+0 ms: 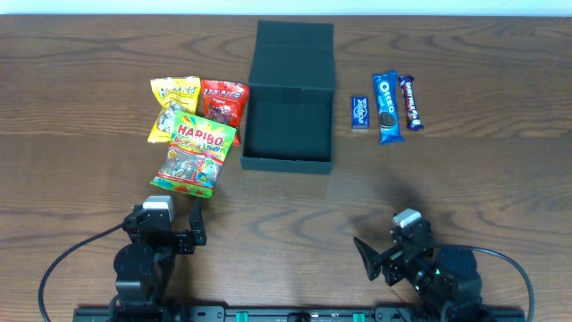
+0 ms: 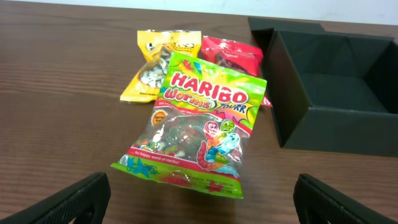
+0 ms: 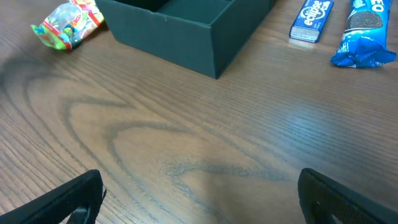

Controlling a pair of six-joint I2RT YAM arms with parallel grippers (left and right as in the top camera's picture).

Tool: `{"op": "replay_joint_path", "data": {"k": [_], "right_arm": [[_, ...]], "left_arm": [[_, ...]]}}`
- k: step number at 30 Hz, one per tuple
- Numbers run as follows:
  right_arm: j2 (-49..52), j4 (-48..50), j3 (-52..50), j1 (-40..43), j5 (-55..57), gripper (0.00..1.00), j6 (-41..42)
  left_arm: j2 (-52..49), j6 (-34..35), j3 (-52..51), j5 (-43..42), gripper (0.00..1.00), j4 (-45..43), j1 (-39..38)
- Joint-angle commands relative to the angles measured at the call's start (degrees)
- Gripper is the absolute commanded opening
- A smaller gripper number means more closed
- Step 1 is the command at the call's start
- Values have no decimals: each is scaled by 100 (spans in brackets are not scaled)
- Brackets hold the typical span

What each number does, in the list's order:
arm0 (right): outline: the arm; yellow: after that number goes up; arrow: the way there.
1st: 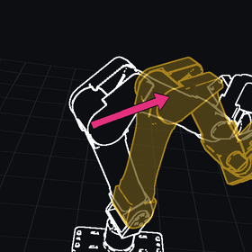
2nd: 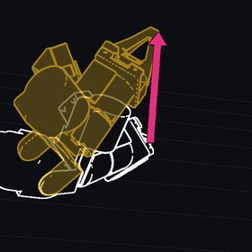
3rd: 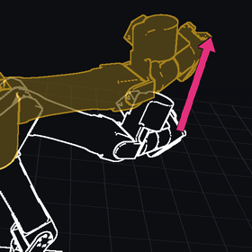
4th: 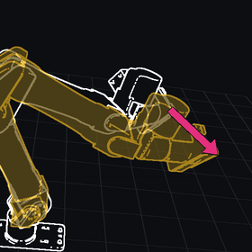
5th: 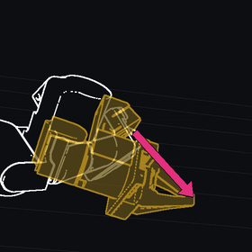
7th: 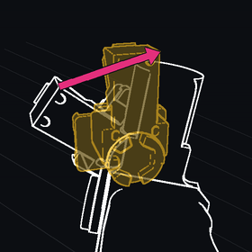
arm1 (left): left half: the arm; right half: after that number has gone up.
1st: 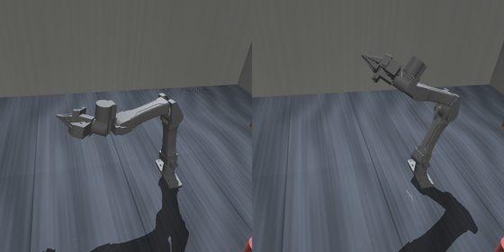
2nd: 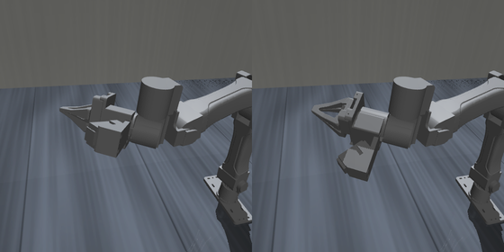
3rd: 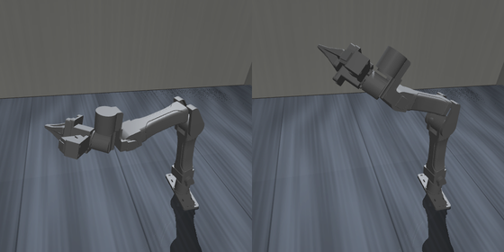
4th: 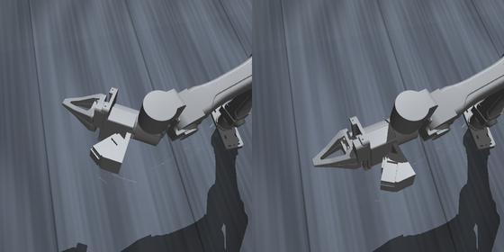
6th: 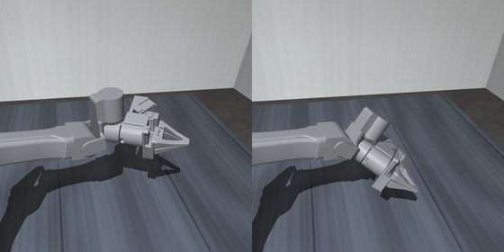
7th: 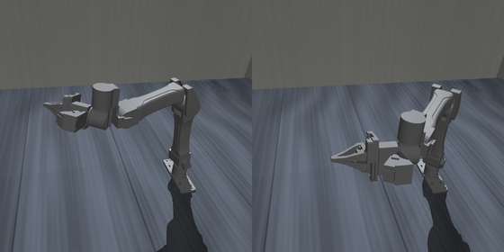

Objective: Pack container

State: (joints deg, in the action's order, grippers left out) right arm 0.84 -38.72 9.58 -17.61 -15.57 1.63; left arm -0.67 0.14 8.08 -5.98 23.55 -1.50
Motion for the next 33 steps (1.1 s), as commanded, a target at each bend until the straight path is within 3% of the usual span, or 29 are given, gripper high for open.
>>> {"op": "replay_joint_path", "data": {"k": [1,5,11,17,27,33], "right_arm": [[-52,15,-22,-46,39,99,-129],[-52,15,-22,-48,39,99,-129],[-52,15,-22,-48,39,99,-129],[-52,15,-22,-46,39,99,-129],[-52,15,-22,-46,39,99,-129],[-52,13,-22,-46,39,99,-129]], "left_arm": [[46,138,-118,-269,95,0,31],[46,660,-118,-540,95,-68,31],[35,890,-33,-1996,95,-393,31],[-494,546,848,-1770,95,-389,33],[-3976,-717,3344,-927,95,348,35],[-6094,-944,4900,-258,95,953,35]]}}
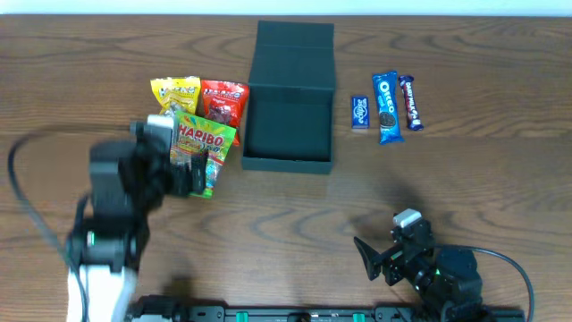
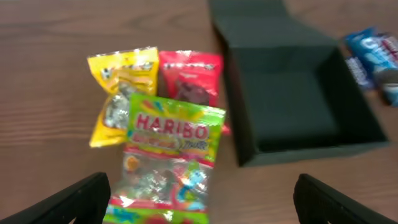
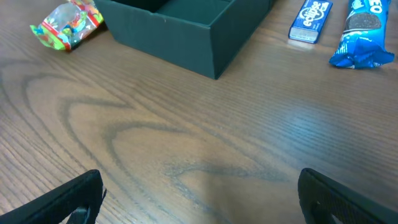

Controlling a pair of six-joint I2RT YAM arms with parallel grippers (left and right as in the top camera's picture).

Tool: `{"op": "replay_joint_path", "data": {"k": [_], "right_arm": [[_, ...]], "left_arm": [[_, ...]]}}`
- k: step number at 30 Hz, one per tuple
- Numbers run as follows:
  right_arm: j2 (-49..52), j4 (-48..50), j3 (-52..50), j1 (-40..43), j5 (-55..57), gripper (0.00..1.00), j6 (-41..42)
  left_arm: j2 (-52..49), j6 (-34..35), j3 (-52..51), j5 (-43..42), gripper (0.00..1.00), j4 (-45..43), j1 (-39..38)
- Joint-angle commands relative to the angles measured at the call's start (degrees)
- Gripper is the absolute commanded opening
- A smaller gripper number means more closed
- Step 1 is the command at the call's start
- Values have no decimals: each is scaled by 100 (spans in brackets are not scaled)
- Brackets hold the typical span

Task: Pack container
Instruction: 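Reach left gripper to the green Haribo bag and grasp it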

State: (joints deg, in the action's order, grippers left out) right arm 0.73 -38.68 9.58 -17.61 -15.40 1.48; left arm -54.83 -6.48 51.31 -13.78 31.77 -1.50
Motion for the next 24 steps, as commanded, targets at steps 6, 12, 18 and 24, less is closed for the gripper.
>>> {"op": "replay_joint_path", "data": {"k": [6,12,18,24], "right_arm": [[-42,11,-22,-46,22,99,-114],[-42,11,-22,-48,22,99,-114],[-42,9,-22,-46,22,99,-114],[-42,9,-22,-48,22,99,-114]], "left_arm": [[-2243,-422,1224,667,95,-81,35],[-3051,-422,1222,667,95,-201,35],[-3742,-358,1217,608,95,-181,35],[-4520,-225,1217,605,98,-170,33]]}}
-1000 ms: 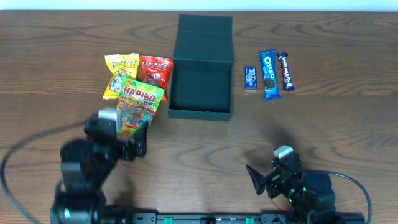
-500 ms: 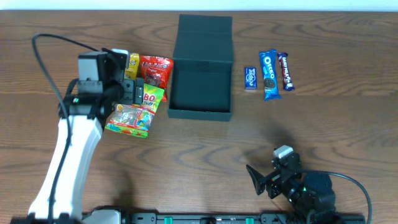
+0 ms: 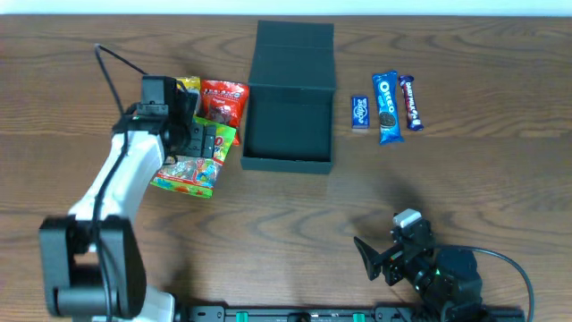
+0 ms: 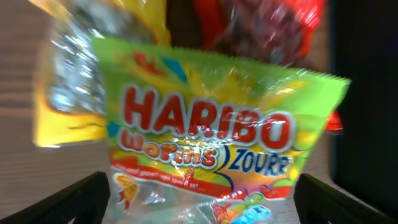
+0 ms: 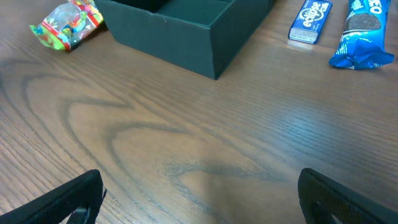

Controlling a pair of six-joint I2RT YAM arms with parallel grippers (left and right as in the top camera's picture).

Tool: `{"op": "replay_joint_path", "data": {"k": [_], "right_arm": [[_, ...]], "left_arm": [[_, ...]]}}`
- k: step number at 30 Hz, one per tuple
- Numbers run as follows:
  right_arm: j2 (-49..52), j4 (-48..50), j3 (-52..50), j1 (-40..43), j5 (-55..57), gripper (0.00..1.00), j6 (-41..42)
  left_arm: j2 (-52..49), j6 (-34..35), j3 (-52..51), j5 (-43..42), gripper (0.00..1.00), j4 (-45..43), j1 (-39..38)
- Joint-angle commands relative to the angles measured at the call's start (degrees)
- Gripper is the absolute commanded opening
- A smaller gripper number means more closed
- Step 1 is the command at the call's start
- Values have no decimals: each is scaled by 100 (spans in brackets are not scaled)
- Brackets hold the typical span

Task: Pack container
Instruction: 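Reach left gripper to the green Haribo bag and grasp it, then carry the Haribo bag with left gripper over the black box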

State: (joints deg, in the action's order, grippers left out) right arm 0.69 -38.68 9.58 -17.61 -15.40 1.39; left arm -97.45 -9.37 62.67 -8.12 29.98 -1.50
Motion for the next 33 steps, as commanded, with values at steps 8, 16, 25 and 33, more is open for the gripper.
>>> {"op": "replay_joint_path", "data": {"k": [8,16,25,33], "right_arm": [[-37,9,-22,-46,22,99,-105],[-37,11,-22,-46,22,99,-105],[-37,11,-22,-46,22,99,-105],[-37,11,-22,-48,22,99,-105]], "left_arm": [[-874,212,81,44,45,13,33],[-876,234,83,39,6,190,33],[-127,442,216,39,6,299,31],[1233,-815,407,-212,6,273,-57]]}}
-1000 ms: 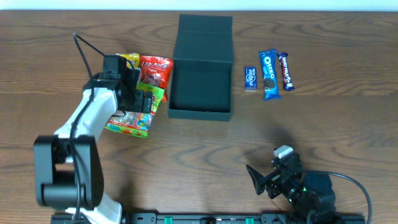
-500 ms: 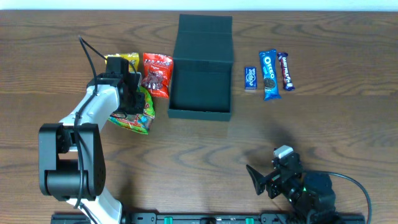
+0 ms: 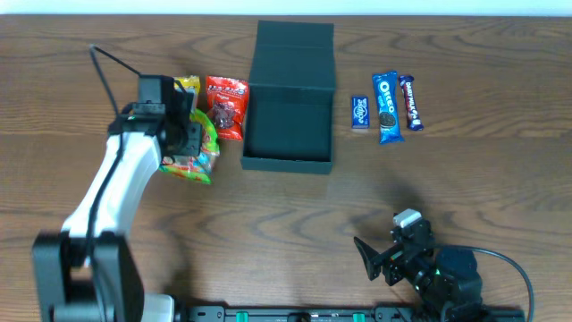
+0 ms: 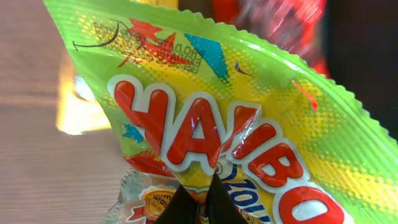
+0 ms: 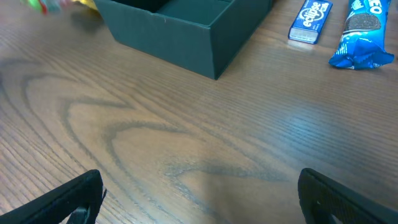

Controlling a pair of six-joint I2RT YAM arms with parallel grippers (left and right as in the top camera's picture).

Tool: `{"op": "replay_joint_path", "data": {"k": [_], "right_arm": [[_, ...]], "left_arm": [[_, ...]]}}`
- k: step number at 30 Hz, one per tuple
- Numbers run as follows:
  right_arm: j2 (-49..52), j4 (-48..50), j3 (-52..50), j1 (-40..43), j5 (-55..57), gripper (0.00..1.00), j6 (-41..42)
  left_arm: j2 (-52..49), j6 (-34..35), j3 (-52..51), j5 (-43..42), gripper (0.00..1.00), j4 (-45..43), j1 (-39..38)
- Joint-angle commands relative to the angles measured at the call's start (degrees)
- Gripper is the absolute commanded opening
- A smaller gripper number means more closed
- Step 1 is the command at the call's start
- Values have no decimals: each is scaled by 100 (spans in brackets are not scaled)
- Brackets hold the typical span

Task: Pack container
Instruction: 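Carry the Haribo bag with left gripper over the black box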

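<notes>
My left gripper (image 3: 189,136) is shut on the green Haribo worms bag (image 3: 198,152), which hangs crumpled just left of the dark green open box (image 3: 288,161). In the left wrist view the Haribo bag (image 4: 249,124) fills the frame, and the two black fingertips (image 4: 185,205) pinch its middle. A red candy bag (image 3: 227,104) lies against the box's left wall. A yellow bag (image 3: 187,83) peeks out behind the arm. My right gripper (image 3: 372,259) rests open at the near edge, nothing between its fingers (image 5: 68,199).
Right of the box lie a small blue bar (image 3: 359,112), an Oreo pack (image 3: 387,107) and a dark bar (image 3: 410,101). The right wrist view shows the box corner (image 5: 214,37), the blue bar (image 5: 311,18) and the Oreo pack (image 5: 364,34). The box lid (image 3: 295,40) stands open at the back.
My left gripper, open over the flat Haribo bag before, is now shut on it. The bag is bunched up and tilted. The right arm has not moved.
Both arms first rested at the near edge with open grippers, the Haribo bag lying flat on top of the yellow and red bags. Then the left arm was nearer the bags, then open right over the Haribo bag, and now it grips it.
</notes>
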State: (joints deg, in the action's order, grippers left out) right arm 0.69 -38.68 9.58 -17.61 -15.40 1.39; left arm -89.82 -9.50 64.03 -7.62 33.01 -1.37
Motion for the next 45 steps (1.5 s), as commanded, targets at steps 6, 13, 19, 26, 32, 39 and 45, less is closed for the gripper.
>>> {"op": "replay_joint_path", "data": {"k": [6,13,19,26,32,39,45], "right_arm": [[-37,11,-22,-46,22,99,-105],[-37,9,-22,-48,22,99,-105],[-37,11,-22,-48,22,99,-105],[-37,9,-22,-48,22,99,-105],[-37,11,-22,-48,22,99,-105],[-37,11,-22,-46,22,99,-105],[-37,11,-22,-48,22,99,-105]], "left_arm": [[1283,-2750,284,-1692,6,-369,-654],[1259,-4715,284,-1679,6,-704,-2076],[815,-5034,284,-684,6,-1478,-2986],[-50,-5495,284,-699,6,-1884,-3027],[-439,-5707,284,-693,6,-1954,-3032],[-444,-4918,284,-79,95,-2393,-3025],[-323,-3958,284,234,95,-2566,-3016]]}}
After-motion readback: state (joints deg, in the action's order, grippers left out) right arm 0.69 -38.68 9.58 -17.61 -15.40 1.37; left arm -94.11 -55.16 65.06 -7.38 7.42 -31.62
